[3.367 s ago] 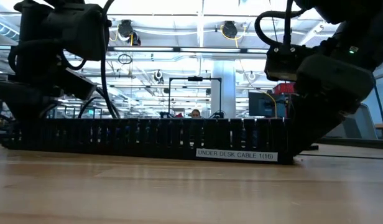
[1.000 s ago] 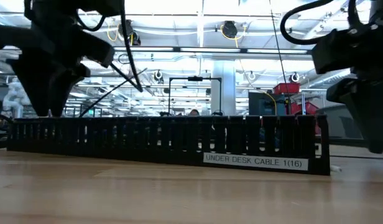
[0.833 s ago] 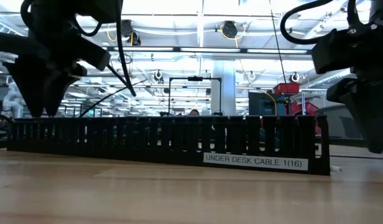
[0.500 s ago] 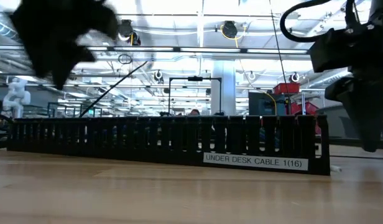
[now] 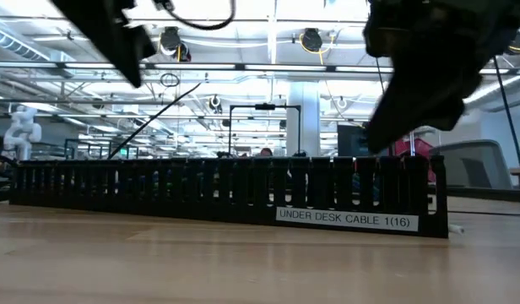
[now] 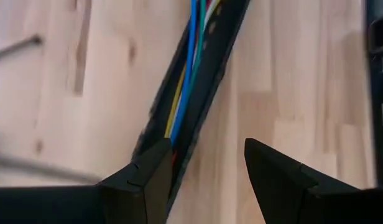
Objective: Ziptie cables
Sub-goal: Put the ziptied cables in the black cable duct
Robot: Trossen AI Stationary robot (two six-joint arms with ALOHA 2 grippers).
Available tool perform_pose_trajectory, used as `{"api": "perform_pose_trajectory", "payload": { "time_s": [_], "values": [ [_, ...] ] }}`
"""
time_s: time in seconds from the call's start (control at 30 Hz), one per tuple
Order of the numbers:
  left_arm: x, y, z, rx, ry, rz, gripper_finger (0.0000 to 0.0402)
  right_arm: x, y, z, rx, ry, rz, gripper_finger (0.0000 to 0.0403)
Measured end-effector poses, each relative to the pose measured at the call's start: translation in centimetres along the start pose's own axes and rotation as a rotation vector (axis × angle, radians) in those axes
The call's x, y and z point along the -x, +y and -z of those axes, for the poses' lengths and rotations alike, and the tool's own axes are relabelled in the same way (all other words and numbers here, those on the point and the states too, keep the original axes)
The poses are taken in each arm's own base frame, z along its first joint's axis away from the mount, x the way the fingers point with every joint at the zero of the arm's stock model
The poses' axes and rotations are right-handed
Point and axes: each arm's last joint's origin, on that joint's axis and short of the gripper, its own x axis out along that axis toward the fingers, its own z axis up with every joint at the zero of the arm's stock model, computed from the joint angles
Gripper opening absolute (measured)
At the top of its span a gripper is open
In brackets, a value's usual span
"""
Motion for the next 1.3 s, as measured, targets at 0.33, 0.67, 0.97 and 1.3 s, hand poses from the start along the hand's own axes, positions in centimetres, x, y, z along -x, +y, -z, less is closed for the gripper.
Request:
{"api": "perform_pose_trajectory", "payload": {
  "time_s": [0.33, 0.67, 0.97, 1.3],
  "values": [
    [1.8, 1.0, 3.2, 0.071, -0.020, -0.106, 0.0196, -0.7, -0.1, -1.7, -0.011, 0.018, -0.113, 0.0190],
    [0.4, 1.0, 3.2, 0.030, 0.028, -0.176, 0.0196, -1.6, -2.0, -2.1, -0.028, 0.083, -0.007, 0.0190],
    [-0.3, 0.6, 3.4, 0.028, 0.065, -0.161, 0.0196, -2.1, -2.2, -1.7, 0.034, 0.149, -0.031, 0.0189],
    [-0.3, 0.7, 3.3, 0.025, 0.063, -0.165, 0.0196, -2.3, -2.3, -1.4, 0.071, 0.184, -0.023, 0.0189]
  ]
}}
